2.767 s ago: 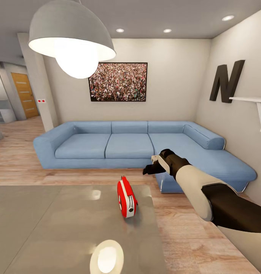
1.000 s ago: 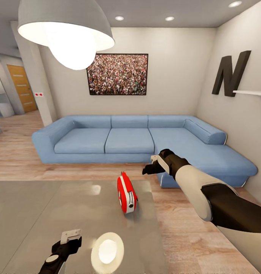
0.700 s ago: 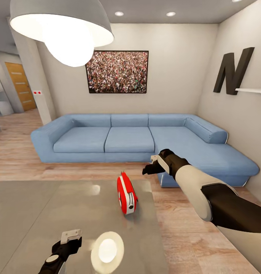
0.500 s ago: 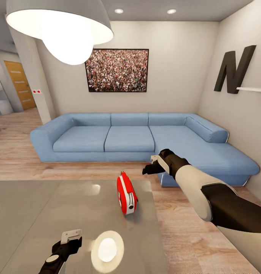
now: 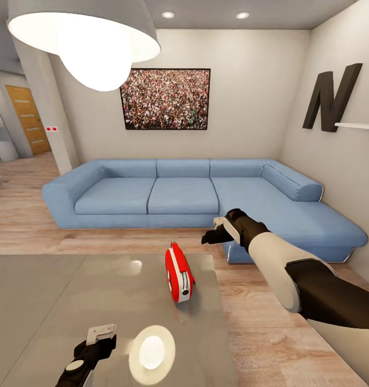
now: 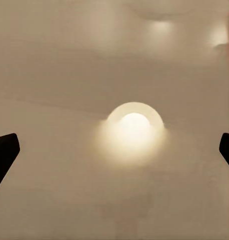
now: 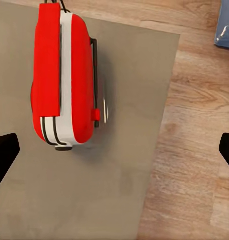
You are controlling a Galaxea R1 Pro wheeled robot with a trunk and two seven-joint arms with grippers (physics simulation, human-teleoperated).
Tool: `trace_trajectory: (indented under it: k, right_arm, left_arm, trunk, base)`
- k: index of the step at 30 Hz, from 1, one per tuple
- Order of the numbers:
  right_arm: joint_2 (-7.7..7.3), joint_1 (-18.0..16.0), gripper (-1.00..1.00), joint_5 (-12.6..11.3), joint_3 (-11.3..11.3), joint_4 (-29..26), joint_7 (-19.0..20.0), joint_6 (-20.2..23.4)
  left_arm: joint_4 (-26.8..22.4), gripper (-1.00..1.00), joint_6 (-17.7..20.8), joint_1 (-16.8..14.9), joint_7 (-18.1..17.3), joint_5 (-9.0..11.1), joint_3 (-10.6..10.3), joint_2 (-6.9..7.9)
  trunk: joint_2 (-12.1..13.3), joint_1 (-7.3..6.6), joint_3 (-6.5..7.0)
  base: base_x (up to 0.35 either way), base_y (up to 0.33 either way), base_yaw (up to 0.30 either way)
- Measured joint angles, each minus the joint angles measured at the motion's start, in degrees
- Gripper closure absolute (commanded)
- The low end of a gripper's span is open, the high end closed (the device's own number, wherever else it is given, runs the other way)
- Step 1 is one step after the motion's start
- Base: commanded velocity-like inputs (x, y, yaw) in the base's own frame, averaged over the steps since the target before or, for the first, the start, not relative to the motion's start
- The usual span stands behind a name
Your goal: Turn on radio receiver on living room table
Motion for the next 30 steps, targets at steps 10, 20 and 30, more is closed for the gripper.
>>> trace_trajectory:
  k: [10, 20, 30]
  right_arm:
    - [2.00, 0.00, -1.00, -0.51, -0.23, 0.08, 0.36, 0.01]
    - [2.51, 0.00, -1.00, -0.08, 4.65, 0.07, 1.03, 0.00]
    - [2.51, 0.00, -1.00, -0.14, 5.51, -0.02, 0.88, 0.00]
  left_arm:
    - [0.01, -1.00, 0.03, 0.00, 0.01, 0.00, 0.00, -0.10]
    - [0.07, -1.00, 0.02, 0.00, 0.01, -0.07, 0.00, -0.16]
    - [0.15, -1.00, -0.08, 0.00, 0.02, -0.09, 0.00, -0.12]
  trunk:
    - [0.00, 0.00, 0.00]
    - [0.00, 0.00, 0.00]
    - [0.00, 0.00, 0.00]
  base:
    - [0.000, 0.000, 0.000]
    - [0.000, 0.000, 0.000]
    - [0.000, 0.059, 0.000]
